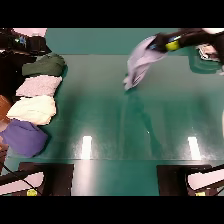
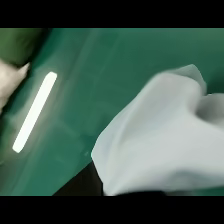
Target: Fold the shirts.
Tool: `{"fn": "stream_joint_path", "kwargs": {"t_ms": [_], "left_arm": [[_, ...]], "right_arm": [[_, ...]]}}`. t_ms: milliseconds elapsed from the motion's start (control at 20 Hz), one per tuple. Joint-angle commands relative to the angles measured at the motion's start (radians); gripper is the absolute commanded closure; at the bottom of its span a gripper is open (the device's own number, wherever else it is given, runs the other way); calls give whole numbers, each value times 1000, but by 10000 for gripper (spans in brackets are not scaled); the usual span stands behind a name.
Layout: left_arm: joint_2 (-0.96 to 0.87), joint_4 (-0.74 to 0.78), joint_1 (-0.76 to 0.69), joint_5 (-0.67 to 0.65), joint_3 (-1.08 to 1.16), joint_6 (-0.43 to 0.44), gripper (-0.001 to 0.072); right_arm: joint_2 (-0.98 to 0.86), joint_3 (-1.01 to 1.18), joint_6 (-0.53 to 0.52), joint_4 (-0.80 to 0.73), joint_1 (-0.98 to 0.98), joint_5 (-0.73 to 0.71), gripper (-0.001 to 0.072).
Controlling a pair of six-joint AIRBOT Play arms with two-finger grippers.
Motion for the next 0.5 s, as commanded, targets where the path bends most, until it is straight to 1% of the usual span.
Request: {"fn": "stream_joint_path", "kwargs": {"t_ms": [0, 200, 300, 450], "left_arm": [[0, -5, 0, -15, 0, -4, 683], [0, -34, 0, -34, 0, -6, 683], [0, -35, 0, -44, 0, -26, 683], [0, -35, 0, -55, 0, -27, 683]], "right_arm": [[72, 24, 39, -66, -193, 53, 702], [72, 24, 25, -64, -407, 30, 702], [72, 24, -8, -64, -491, -18, 703], [72, 24, -15, -64, -590, -96, 703]]}}
